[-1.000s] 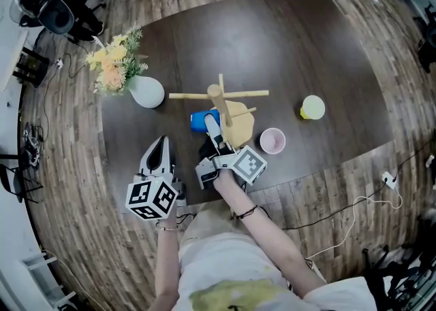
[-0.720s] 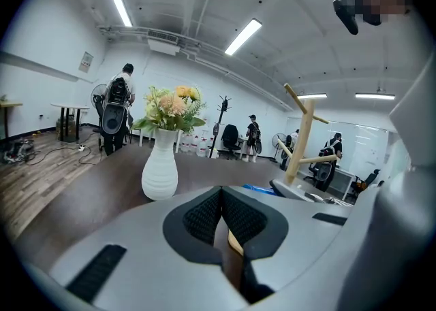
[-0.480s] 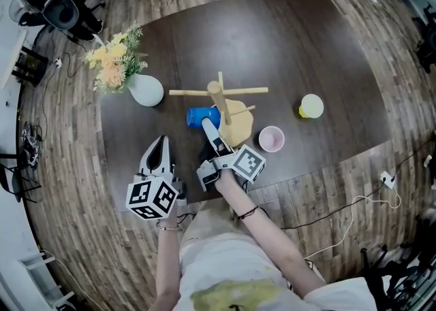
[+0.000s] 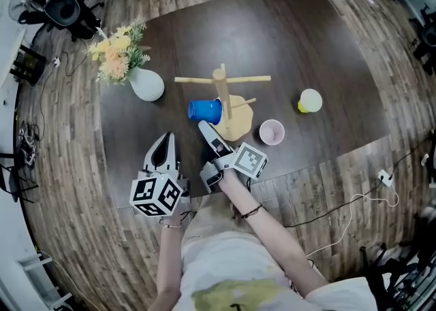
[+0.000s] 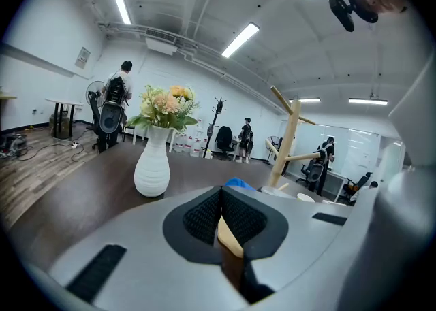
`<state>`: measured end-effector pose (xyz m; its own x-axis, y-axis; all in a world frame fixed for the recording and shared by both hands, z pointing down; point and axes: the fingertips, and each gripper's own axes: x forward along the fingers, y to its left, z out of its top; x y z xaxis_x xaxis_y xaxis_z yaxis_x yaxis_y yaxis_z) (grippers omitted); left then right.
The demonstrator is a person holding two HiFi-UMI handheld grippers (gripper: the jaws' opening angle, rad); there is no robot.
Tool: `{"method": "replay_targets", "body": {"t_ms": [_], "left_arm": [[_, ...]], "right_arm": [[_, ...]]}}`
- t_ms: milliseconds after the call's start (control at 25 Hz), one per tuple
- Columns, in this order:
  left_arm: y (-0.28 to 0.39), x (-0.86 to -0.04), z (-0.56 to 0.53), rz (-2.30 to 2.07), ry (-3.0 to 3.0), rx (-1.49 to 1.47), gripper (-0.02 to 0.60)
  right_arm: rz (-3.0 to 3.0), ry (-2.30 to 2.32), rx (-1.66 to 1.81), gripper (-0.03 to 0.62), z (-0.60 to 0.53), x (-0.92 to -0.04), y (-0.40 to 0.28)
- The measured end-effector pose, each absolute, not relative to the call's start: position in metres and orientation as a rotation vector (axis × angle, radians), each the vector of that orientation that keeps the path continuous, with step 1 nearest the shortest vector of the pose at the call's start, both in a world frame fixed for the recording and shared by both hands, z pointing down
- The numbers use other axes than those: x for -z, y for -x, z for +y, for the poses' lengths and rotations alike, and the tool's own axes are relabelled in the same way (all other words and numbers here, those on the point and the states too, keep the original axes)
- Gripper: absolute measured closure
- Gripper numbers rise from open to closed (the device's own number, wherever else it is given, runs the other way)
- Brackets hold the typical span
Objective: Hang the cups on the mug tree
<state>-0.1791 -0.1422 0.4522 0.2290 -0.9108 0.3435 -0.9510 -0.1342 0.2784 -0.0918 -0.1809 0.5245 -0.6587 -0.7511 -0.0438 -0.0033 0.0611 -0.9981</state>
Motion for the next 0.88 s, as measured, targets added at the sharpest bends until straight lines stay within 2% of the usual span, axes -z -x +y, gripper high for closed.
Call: {"method": "replay_targets", "body": {"t_ms": [200, 360, 560, 880], "left_arm": [[0.18, -0.458, -0.135, -1.677, -2.096, -0.135, 0.558], [0.178, -0.46, -0.13, -1.638, -2.131, -0.144, 0.558], [0.174, -0.467, -0.123, -1.569, -2.177, -0.17, 0.558], [0.169, -0.47, -0.11, -1.471, -2.257, -0.185, 0.558]], "right_arm": [[1.853, 0.745, 1.623, 0.221, -0.167, -0.523, 0.094], [1.95, 0.753, 1.538, 0.357, -0.156, -0.514, 0.089], [2.017, 0.869, 1.47, 0.488, -0.143, -0.519, 0.075], [2.189, 1.097, 1.275, 0.559, -0.125, -0.511, 0.052]]}}
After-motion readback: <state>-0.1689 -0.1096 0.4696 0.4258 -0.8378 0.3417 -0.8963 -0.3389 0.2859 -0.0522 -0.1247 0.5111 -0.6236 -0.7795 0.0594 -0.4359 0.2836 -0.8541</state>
